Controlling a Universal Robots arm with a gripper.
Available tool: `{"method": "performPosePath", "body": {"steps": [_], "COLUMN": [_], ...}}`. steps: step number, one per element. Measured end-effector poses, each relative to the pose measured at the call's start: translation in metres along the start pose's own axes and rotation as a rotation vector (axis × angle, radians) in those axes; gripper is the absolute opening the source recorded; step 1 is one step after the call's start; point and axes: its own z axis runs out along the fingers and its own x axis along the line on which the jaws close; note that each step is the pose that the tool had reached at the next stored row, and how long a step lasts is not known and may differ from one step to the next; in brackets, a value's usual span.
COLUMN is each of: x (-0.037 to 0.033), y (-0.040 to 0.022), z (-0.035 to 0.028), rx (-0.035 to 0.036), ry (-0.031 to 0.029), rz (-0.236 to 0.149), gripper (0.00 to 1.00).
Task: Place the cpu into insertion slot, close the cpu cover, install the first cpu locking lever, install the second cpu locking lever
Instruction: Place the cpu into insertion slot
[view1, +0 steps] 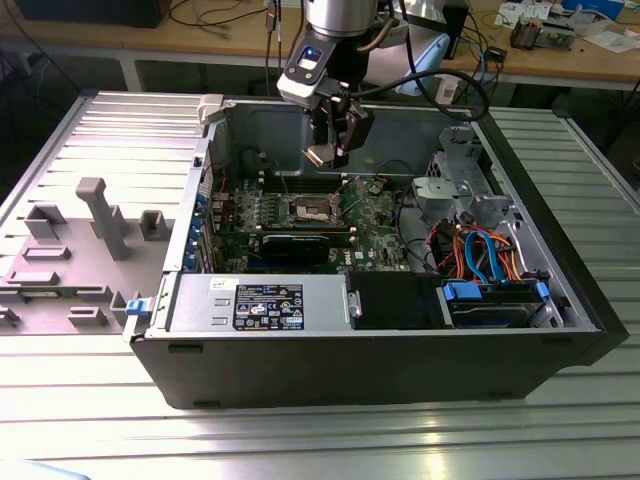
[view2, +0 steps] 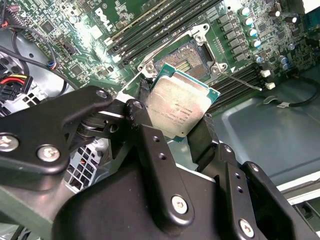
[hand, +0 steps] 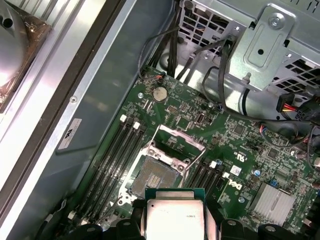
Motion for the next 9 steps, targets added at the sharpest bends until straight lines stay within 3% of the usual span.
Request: {"method": "performPosePath", "body": {"steps": [9], "x": [0.0], "y": [0.0], "z": [0.0003], "rx": [0.0005], "ry": [-0.0006], "rz": [0.022], "gripper": [0.55]}}
